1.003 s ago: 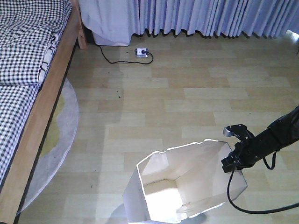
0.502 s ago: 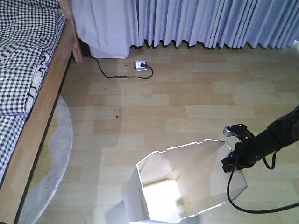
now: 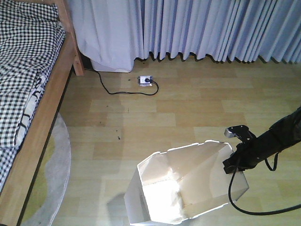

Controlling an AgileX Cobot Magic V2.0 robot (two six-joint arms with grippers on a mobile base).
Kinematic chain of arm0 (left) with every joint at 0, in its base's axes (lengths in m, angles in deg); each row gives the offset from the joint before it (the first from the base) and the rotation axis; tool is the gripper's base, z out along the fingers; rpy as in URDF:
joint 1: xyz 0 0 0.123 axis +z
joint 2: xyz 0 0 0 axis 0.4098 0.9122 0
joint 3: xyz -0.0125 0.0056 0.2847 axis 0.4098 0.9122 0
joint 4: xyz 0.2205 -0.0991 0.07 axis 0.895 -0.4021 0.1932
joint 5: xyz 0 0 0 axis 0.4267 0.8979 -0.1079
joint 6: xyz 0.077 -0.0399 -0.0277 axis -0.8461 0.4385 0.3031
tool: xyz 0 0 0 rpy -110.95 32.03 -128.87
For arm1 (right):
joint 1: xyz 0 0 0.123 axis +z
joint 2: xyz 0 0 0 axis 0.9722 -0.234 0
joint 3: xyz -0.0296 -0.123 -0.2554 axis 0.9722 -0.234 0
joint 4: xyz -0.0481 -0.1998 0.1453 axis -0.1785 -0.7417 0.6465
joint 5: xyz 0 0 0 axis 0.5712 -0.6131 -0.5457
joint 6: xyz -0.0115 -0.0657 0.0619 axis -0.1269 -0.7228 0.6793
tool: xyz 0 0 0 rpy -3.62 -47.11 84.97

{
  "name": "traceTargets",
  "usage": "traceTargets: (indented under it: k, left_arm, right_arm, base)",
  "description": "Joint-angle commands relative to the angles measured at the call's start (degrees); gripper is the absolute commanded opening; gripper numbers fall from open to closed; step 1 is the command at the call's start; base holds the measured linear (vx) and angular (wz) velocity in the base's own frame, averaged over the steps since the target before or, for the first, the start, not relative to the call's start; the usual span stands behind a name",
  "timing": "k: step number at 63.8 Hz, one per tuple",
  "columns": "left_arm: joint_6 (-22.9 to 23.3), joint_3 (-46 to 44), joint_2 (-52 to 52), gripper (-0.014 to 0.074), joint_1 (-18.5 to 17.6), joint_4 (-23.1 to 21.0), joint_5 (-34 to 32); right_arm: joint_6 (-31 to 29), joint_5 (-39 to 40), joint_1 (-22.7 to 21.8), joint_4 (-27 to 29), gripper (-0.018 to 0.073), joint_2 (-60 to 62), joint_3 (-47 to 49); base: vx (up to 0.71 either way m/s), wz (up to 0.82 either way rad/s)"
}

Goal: Move trash bin to bedside with robot
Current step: 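Carry the bin in the right gripper as the base drives beside the bed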

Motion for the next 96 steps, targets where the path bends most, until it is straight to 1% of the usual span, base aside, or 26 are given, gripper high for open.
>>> traceTargets:
  k: [1,46,96]
  left_arm:
    - [0.25,-1.38,-0.32,-0.0006,0.02,-0.08,-4.15]
    - [0.25,-1.38,-0.32,-0.0006,0.02,-0.08,-4.15]
    - [0.25,-1.38,-0.32,-0.0006,0.02,-0.08,-4.15]
  right_arm:
    - [-0.68,-10.52,-0.23,3.33,-0.0005,4.17,0.54]
    - [-0.68,-10.52,-0.23,3.33,-0.0005,4.17,0.54]
    - [-0.68,-10.72,-0.23,3.33,-0.0005,4.17,0.54]
  base:
    - [0.33,0.03]
    - [0.31,-0.01]
    - [0.24,0.02]
